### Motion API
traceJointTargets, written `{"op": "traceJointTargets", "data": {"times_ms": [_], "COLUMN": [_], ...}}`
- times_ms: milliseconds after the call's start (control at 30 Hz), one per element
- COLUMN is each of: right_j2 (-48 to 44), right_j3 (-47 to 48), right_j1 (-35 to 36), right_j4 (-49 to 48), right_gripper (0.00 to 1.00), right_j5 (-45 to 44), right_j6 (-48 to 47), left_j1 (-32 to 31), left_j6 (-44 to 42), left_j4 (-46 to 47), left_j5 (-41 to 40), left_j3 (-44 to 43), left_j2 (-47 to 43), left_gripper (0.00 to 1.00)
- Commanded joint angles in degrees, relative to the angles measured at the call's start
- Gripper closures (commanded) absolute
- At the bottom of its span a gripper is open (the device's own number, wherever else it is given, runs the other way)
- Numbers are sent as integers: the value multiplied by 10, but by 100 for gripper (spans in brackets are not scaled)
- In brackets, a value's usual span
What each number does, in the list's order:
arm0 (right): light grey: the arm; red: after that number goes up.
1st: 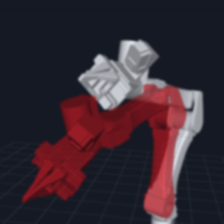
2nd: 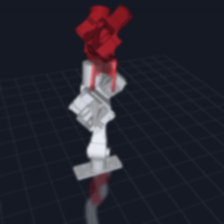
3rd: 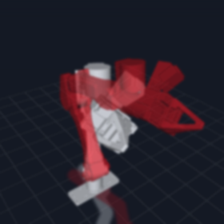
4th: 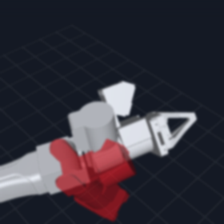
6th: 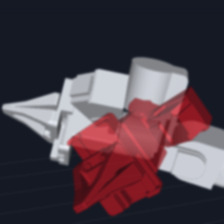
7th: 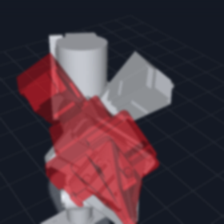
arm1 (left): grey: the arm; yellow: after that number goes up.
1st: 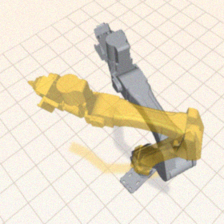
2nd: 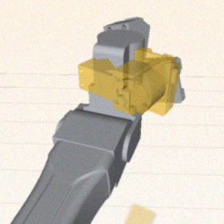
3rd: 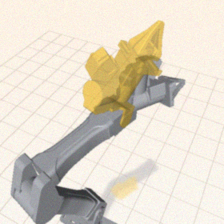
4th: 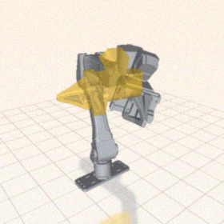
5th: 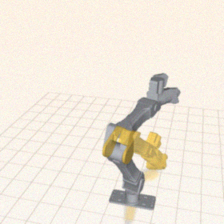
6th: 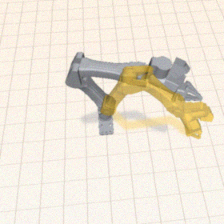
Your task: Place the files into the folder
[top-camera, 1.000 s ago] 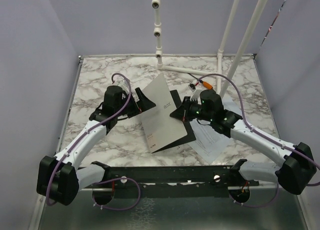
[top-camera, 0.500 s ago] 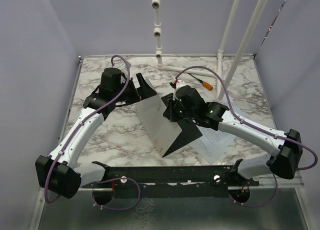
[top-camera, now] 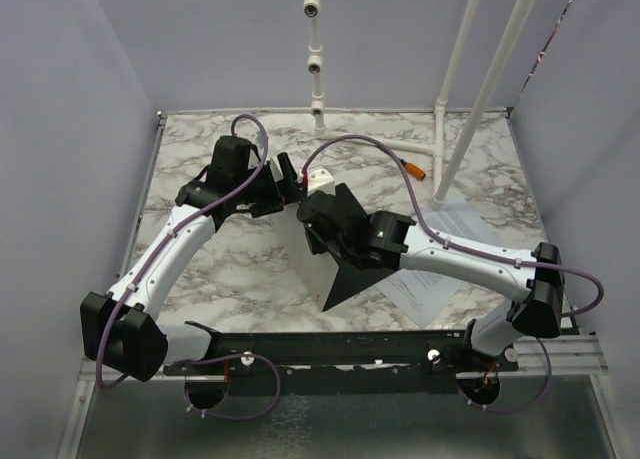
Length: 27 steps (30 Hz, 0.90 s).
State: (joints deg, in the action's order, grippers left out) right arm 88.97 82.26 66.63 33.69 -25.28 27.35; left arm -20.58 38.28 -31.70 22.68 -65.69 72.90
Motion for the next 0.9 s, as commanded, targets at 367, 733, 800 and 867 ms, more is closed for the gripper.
{"op": "traceJointTargets", "data": {"times_ms": [367,733,800,867], "right_j2": [86,74,63,55], "right_j3": [62,37,26,20], "right_j1": [89,109,109,109], "right_j4": [53,-28,-47,-61], "right_gripper": [99,89,82,72], "right_j5": [-208,-185,-174,-165], "right_j6": [-35,-73,-81,-89], "left_j1": [4,4,4,4], "left_j6": [-35,-49,-51,-51], "left_j4": [-20,-26,-27,-27], "left_j5": [-29,-35,-39,-43], "left_j3": [15,18,19,19], "left_j2": [-13,-22,-22,-21], "left_gripper": [35,90,100,100]}}
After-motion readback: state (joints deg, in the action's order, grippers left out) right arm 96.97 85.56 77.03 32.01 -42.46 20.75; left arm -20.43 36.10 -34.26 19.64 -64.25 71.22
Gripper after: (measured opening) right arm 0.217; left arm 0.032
